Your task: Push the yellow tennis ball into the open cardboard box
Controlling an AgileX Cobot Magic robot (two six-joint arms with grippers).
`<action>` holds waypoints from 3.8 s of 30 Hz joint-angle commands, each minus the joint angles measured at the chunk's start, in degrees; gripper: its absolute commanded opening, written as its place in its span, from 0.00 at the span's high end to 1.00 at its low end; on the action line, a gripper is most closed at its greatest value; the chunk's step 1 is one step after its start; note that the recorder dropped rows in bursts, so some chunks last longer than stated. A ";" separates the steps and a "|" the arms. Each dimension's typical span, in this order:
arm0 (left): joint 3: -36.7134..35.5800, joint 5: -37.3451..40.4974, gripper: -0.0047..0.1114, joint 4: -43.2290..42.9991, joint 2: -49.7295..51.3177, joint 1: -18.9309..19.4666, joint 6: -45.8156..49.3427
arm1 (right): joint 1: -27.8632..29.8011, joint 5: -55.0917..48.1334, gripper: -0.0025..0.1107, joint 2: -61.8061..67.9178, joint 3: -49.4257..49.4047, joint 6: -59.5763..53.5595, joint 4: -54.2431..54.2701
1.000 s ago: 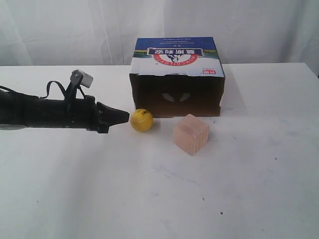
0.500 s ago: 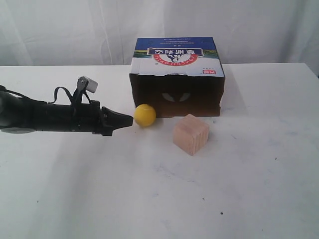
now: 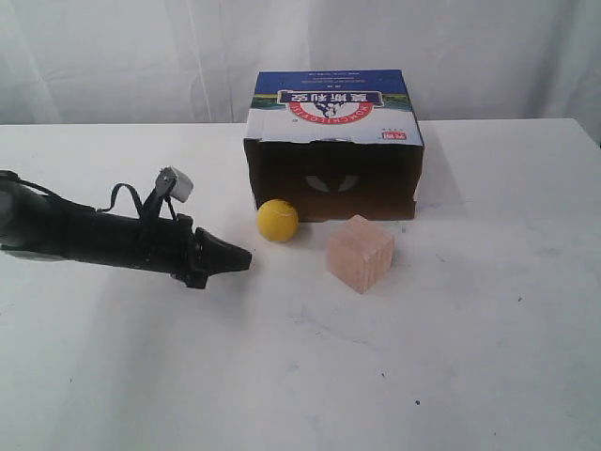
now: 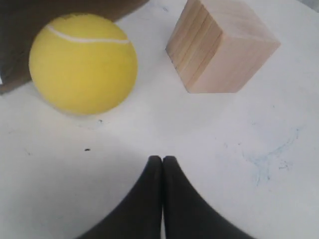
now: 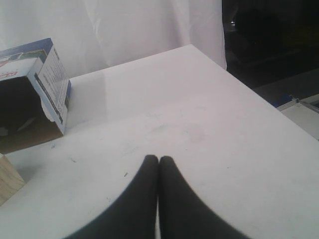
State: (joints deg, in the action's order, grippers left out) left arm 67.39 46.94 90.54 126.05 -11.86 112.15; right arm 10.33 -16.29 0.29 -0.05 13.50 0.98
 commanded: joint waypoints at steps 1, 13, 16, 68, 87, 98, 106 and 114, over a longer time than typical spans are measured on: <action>1.48 2.35 0.96 2.13 3.26 -1.59 8.28 | 0.58 0.04 0.98 -0.29 0.05 0.22 -0.52; 21.72 -2.10 0.96 7.17 11.20 -5.45 3.44 | 0.58 0.04 0.98 -0.29 0.05 0.22 -0.52; 26.10 -1.17 0.96 7.16 10.94 -5.45 2.06 | 0.58 0.04 0.98 -0.29 0.05 0.22 -0.52; -21.33 -75.29 0.96 6.15 -56.91 6.23 -9.30 | 0.58 0.04 0.98 -0.29 0.05 0.22 -0.52; -35.35 -54.29 0.96 -10.49 -99.74 6.23 -32.62 | 0.58 0.04 0.98 -0.29 0.05 0.22 -0.52; -34.84 -42.59 0.96 -28.84 -99.25 6.57 -49.58 | 0.58 0.04 0.98 -0.29 0.05 0.22 -0.52; -34.84 -38.48 0.96 -65.36 -101.00 6.57 -83.05 | 0.58 0.04 0.98 -0.29 0.05 0.22 -0.52; -36.35 -40.60 0.96 -65.01 -104.14 6.57 -85.37 | 0.58 0.04 0.98 -0.29 0.05 0.22 -0.52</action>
State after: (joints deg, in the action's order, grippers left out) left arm 31.41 6.96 22.66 23.05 -5.39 29.13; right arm 10.33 -16.29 0.29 -0.05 13.74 0.98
